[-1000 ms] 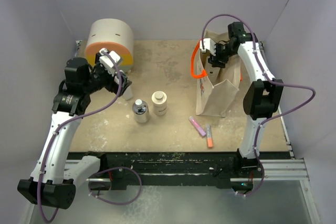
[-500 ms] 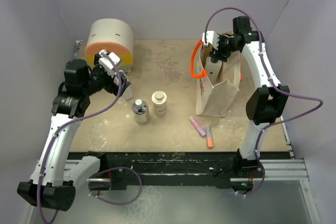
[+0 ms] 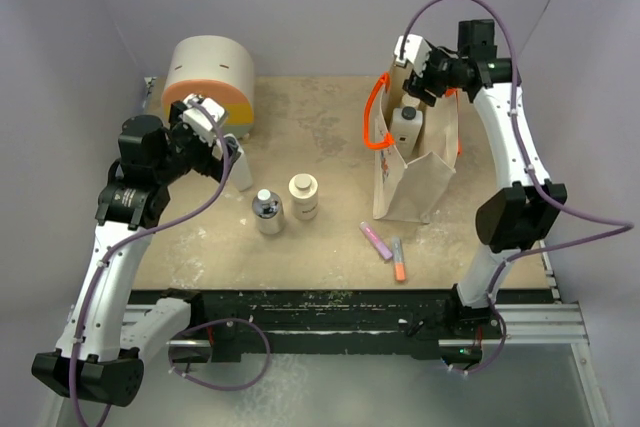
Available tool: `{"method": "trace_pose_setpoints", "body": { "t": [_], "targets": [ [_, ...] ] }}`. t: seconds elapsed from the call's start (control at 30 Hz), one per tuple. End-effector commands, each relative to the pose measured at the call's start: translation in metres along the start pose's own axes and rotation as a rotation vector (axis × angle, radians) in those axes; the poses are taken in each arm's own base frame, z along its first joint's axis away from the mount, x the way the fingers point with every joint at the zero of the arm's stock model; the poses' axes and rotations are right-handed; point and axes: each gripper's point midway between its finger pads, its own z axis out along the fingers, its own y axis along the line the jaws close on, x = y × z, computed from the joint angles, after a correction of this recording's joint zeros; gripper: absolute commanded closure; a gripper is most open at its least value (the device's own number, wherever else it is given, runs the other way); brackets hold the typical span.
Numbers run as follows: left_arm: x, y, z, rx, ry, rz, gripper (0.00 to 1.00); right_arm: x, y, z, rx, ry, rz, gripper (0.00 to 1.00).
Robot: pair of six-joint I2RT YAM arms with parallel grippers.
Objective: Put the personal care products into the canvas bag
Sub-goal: Place the care product in the canvas bag, then move the care product at the center of the board.
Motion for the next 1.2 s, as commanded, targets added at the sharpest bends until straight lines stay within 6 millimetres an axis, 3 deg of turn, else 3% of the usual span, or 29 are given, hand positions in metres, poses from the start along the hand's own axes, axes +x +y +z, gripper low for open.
{"method": "trace_pose_setpoints", "body": {
  "t": [0.0, 0.13, 0.33, 0.4, 0.63, 0.9, 1.17],
  "targets": [
    [-0.007, 0.022, -0.002, -0.124, -0.014, 0.017, 0.01, -0.037, -0.024, -0.043, 0.161, -0.068, 0.098, 0.33],
    [-0.001, 0.031, 0.000, -0.164, 0.005, -0.008, 0.01, -0.051, -0.028, -0.062, 0.218, -0.101, 0.173, 0.29],
    [0.005, 0.036, 0.002, -0.180, 0.024, -0.060, 0.01, -0.069, -0.018, -0.085, 0.236, -0.164, 0.274, 0.19],
    [0.006, 0.040, 0.004, -0.191, 0.034, -0.069, 0.01, -0.077, -0.014, -0.096, 0.248, -0.185, 0.324, 0.09],
    [0.020, 0.044, 0.021, -0.170, 0.120, -0.109, 0.01, -0.095, 0.003, -0.121, 0.237, -0.238, 0.451, 0.00],
    [0.053, 0.035, 0.052, -0.027, 0.267, -0.054, 0.01, -0.102, 0.034, -0.138, 0.216, -0.292, 0.486, 0.00],
    [0.071, 0.052, 0.079, 0.002, 0.363, 0.056, 0.01, -0.103, 0.048, -0.137, 0.186, -0.318, 0.497, 0.00]
  ]
}}
